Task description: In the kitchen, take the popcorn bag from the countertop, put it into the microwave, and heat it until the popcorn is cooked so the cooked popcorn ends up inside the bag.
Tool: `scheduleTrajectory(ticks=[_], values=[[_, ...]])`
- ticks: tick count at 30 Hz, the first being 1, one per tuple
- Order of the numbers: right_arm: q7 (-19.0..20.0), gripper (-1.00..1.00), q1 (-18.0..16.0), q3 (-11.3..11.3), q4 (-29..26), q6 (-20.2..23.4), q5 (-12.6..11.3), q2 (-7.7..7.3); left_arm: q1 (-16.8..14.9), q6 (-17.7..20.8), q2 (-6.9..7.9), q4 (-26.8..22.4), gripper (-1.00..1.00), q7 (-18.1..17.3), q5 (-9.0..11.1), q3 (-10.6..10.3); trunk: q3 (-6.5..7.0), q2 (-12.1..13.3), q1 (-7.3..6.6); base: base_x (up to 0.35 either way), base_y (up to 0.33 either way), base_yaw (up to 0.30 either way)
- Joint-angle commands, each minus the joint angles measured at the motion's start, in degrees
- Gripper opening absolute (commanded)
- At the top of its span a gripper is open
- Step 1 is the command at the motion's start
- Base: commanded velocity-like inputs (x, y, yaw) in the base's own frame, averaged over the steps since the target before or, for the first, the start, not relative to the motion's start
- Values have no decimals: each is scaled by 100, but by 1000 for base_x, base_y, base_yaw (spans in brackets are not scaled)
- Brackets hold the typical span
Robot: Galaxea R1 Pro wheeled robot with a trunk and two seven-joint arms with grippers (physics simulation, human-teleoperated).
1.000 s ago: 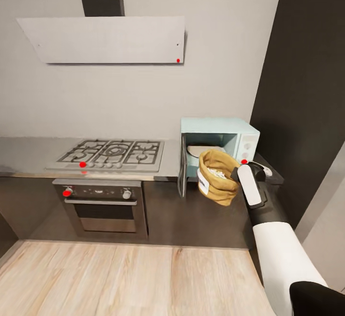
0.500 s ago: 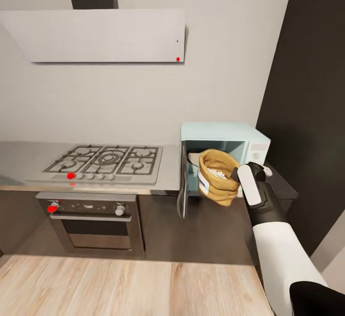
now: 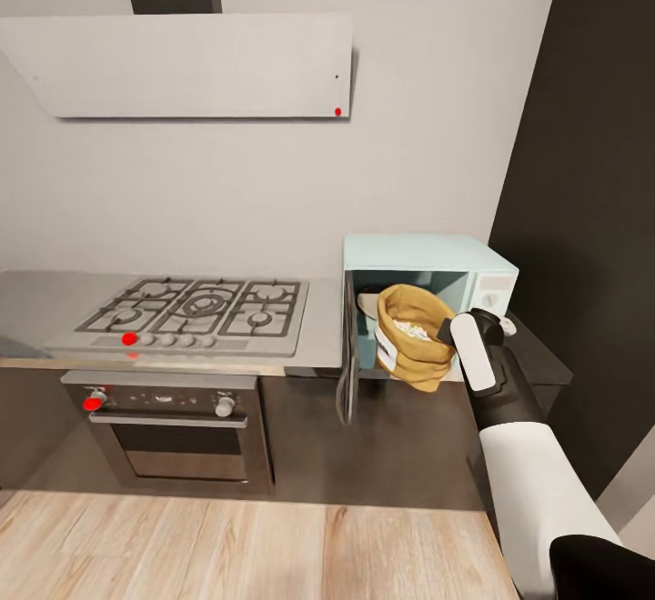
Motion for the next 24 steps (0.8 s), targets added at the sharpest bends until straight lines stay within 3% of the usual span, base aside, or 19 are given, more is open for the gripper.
scheduleTrajectory(ticks=[1, 7, 24], values=[[-48, -100, -5, -6, -7, 13, -50, 3, 1, 46, -6, -15, 100, -13, 58, 16, -6, -5, 1, 0, 0, 0], [-48, -100, -5, -6, -7, 13, -50, 3, 1, 46, -6, -15, 100, -13, 58, 16, -6, -5, 1, 0, 0, 0], [-52, -100, 0, -6, -5, -39, -48, -24, 6, 63, 41, -26, 100, -19, 65, 48, 245, 556, -306, 0, 0, 0]])
